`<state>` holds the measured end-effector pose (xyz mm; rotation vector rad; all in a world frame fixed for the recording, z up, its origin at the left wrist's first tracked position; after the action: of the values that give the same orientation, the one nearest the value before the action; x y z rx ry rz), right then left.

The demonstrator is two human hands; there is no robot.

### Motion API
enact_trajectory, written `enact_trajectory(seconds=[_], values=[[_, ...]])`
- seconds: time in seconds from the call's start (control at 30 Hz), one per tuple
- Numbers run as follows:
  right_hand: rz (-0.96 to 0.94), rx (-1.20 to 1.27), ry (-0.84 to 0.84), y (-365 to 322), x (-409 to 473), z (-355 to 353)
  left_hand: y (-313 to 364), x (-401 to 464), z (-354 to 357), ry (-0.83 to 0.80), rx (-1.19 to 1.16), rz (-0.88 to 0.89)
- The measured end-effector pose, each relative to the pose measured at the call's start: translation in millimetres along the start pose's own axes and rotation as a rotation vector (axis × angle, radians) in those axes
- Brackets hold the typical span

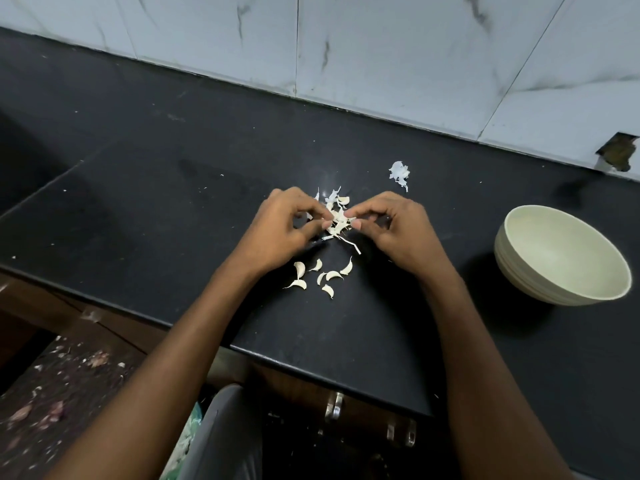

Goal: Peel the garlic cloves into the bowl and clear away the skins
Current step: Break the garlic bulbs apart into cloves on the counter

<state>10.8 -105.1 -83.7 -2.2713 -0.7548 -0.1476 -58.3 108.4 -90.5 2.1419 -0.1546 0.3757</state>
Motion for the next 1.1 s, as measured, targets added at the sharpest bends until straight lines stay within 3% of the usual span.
enact_trajectory(seconds=[0.17, 0.7, 0.97, 1.1], values=[[-0.056, -0.118, -0.061, 1.4, 5.0, 14.4, -11.5, 16.9, 6.4, -0.169, 0.039, -0.008], [0.004, -0.023, 0.086, 4.1, 1.4, 4.9, -14.4, 13.7, 9.5, -0.042, 0.018, -0.023], [0.018, -0.200, -0.046, 1.6, 3.1, 8.5, -11.3, 14.6, 15.4, -0.085, 0.031, -0.019], [0.041, -0.187, -0.033, 2.4, 4.6, 11.0, -15.3, 15.5, 12.7, 0.056, -0.085, -0.030]])
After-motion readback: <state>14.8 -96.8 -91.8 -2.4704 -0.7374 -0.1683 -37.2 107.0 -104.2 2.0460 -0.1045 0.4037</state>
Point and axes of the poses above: each hand's wrist, its own x-axis towards the middle knuckle, its own z-axis out of the palm, y = z × x, the point moved 1 cm from there along x, towards the middle knuckle, and after that the axes turned 5 degrees about -x, right-handed, at the moved point
